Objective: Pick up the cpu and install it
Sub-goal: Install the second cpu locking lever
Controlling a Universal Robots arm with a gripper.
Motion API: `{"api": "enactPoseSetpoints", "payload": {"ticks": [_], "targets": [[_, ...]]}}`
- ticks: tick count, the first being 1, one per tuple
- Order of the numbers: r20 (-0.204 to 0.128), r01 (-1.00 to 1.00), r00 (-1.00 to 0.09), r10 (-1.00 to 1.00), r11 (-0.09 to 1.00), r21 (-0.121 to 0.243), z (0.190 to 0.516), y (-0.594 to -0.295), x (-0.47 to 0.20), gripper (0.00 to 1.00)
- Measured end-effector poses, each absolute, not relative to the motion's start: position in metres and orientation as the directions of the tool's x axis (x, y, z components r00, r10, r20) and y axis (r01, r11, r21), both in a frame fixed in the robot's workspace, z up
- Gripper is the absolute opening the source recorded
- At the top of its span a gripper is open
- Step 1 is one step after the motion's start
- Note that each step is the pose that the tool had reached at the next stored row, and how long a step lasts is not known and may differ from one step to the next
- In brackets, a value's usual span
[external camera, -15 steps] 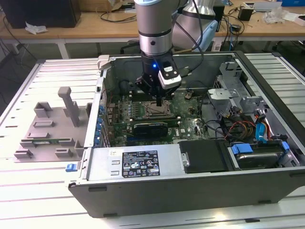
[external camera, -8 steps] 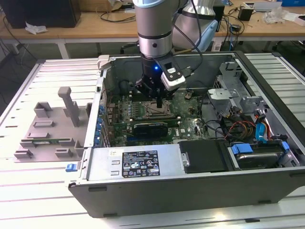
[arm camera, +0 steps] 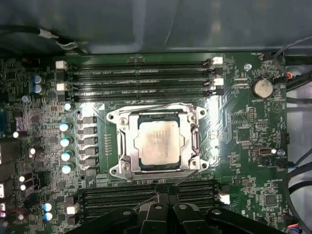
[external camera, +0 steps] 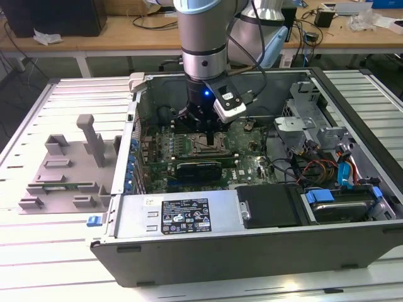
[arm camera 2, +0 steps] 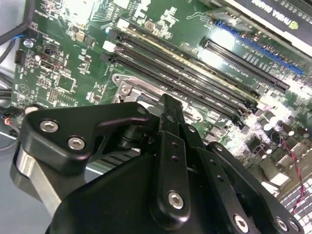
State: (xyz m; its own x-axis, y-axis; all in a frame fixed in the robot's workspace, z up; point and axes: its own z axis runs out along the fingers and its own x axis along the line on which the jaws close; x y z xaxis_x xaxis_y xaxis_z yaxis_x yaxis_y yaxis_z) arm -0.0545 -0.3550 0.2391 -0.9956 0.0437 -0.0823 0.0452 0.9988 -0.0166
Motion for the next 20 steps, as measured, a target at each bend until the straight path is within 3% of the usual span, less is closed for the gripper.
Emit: {"api": "enactPoseSetpoints", "payload": {"ticks": [20], "targets": [[-0.082, 0.044, -0.996, 0.044, 0.999, -0.003, 0.218, -0.369, -0.077, 0.11]]}}
